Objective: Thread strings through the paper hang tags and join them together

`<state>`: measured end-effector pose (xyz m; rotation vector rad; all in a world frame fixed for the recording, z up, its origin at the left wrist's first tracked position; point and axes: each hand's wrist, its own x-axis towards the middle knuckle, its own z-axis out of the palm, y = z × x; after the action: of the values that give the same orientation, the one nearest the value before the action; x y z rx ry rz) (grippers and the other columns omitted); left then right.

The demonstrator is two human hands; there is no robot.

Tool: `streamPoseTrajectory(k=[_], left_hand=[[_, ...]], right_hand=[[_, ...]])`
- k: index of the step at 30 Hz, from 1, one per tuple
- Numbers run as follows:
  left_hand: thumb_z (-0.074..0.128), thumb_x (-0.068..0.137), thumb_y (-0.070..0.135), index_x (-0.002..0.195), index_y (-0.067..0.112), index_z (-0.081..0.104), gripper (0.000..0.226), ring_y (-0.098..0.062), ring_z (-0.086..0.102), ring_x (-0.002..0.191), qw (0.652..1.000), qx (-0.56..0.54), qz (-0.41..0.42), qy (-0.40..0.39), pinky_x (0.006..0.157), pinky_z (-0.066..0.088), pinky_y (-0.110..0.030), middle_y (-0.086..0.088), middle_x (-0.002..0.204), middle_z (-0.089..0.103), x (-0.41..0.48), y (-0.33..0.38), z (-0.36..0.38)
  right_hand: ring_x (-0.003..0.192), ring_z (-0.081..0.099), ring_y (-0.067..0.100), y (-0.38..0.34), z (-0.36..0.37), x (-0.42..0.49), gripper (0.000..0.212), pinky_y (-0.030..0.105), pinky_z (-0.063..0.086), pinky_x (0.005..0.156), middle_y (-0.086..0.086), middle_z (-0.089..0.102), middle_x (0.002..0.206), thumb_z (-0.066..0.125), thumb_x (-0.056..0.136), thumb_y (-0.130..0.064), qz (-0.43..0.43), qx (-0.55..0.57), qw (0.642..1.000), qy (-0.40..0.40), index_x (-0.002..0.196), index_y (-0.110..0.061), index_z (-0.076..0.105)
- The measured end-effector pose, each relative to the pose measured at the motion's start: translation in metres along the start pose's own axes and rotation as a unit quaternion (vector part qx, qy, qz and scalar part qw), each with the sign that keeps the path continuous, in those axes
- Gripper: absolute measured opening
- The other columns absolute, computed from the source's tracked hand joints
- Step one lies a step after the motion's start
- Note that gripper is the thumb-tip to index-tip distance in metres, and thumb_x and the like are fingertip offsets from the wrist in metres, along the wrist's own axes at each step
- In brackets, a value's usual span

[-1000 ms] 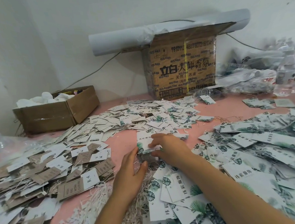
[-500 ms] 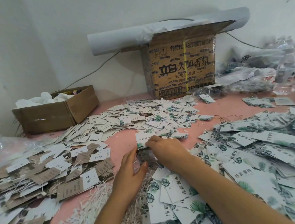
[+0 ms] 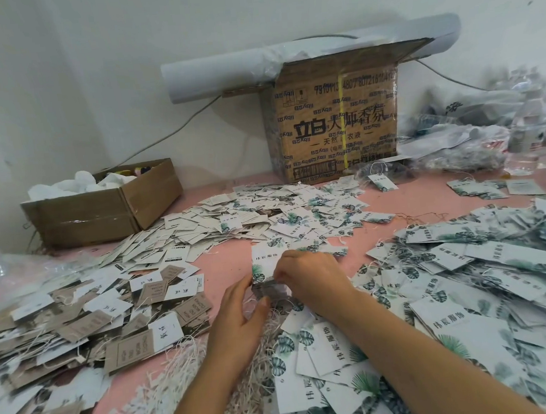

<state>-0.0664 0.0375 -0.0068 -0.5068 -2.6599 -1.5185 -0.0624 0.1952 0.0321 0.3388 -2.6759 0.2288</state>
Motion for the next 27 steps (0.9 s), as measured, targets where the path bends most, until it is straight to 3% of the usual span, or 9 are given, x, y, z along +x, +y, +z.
streamPoseTrajectory(k=[3,7,9,12,15,17,22,25,27], left_hand=[[0.051,0.093,0.039,0.140,0.039,0.033,0.050,-0.023,0.056,0.110,1.000,-0.007,-0.001,0.006,0.098,0.044,-0.042,0.020,0.143,0.034,0.000,0.000,0.000],[0.051,0.094,0.036,0.137,0.039,0.038,0.045,-0.017,0.053,0.111,1.000,-0.007,0.008,0.010,0.099,0.043,-0.039,0.020,0.140,0.037,0.000,0.000,0.000],[0.052,0.094,0.035,0.136,0.038,0.038,0.044,-0.010,0.051,0.109,1.000,-0.011,0.012,0.012,0.097,0.042,-0.034,0.020,0.139,0.038,0.000,0.000,0.000],[0.052,0.094,0.035,0.136,0.038,0.038,0.045,-0.010,0.050,0.110,1.000,-0.010,0.010,0.014,0.098,0.041,-0.036,0.020,0.139,0.038,0.000,0.001,0.000],[0.052,0.094,0.034,0.136,0.037,0.038,0.045,-0.018,0.052,0.114,1.000,-0.011,0.008,0.014,0.101,0.042,-0.040,0.018,0.140,0.038,-0.001,0.002,0.000],[0.052,0.094,0.034,0.137,0.036,0.038,0.046,-0.028,0.054,0.113,1.000,-0.004,0.007,0.013,0.099,0.044,-0.046,0.018,0.141,0.037,-0.001,0.003,0.000],[0.052,0.093,0.033,0.138,0.033,0.038,0.047,-0.026,0.052,0.117,1.000,-0.007,0.011,0.012,0.100,0.043,-0.048,0.015,0.142,0.037,-0.001,0.005,-0.001],[0.049,0.094,0.035,0.138,0.035,0.037,0.045,-0.017,0.052,0.112,0.999,-0.025,0.014,0.019,0.093,0.048,-0.042,0.012,0.141,0.039,-0.001,0.006,0.000],[0.044,0.092,0.041,0.133,0.045,0.035,0.043,-0.007,0.055,0.090,0.995,-0.084,0.024,0.037,0.071,0.050,-0.027,0.013,0.133,0.045,-0.003,0.010,-0.002]], right_hand=[[0.091,0.062,0.023,0.001,0.002,0.001,0.017,0.030,0.044,0.069,-0.006,0.060,0.108,0.053,0.092,-0.024,-0.002,0.007,1.000,0.000,0.104,-0.021,0.064],[0.107,0.059,0.025,0.001,0.006,0.003,0.042,0.037,0.047,0.079,-0.008,0.040,0.142,0.054,0.092,-0.026,0.019,0.010,0.999,-0.035,0.133,-0.024,0.045],[0.113,0.056,0.027,0.001,0.006,0.004,0.049,0.040,0.047,0.082,-0.005,0.032,0.149,0.052,0.092,-0.029,0.037,-0.003,0.998,-0.055,0.138,-0.023,0.036],[0.112,0.056,0.026,0.002,0.006,0.005,0.042,0.040,0.048,0.085,-0.002,0.048,0.138,0.050,0.093,-0.036,0.049,-0.014,0.996,-0.069,0.131,-0.018,0.046],[0.101,0.060,0.025,0.002,0.003,0.005,0.029,0.035,0.050,0.079,0.000,0.062,0.115,0.052,0.091,-0.038,0.049,-0.016,0.997,-0.064,0.112,-0.018,0.056],[0.092,0.061,0.024,0.001,0.001,0.004,0.022,0.033,0.050,0.076,0.001,0.065,0.100,0.054,0.090,-0.038,0.055,0.004,0.996,-0.073,0.097,-0.017,0.058],[0.082,0.058,0.020,0.005,-0.003,0.005,0.023,0.027,0.042,0.066,0.001,0.065,0.088,0.053,0.091,-0.039,0.063,0.030,0.996,-0.063,0.085,-0.017,0.057],[0.082,0.062,0.019,0.005,-0.006,0.002,0.026,0.029,0.049,0.071,0.000,0.068,0.091,0.048,0.094,-0.037,0.028,0.035,0.999,-0.008,0.092,-0.016,0.064],[0.076,0.068,0.020,0.003,-0.006,0.000,0.023,0.035,0.056,0.064,0.001,0.072,0.094,0.054,0.092,-0.029,-0.053,0.055,0.990,0.117,0.096,-0.014,0.070]])
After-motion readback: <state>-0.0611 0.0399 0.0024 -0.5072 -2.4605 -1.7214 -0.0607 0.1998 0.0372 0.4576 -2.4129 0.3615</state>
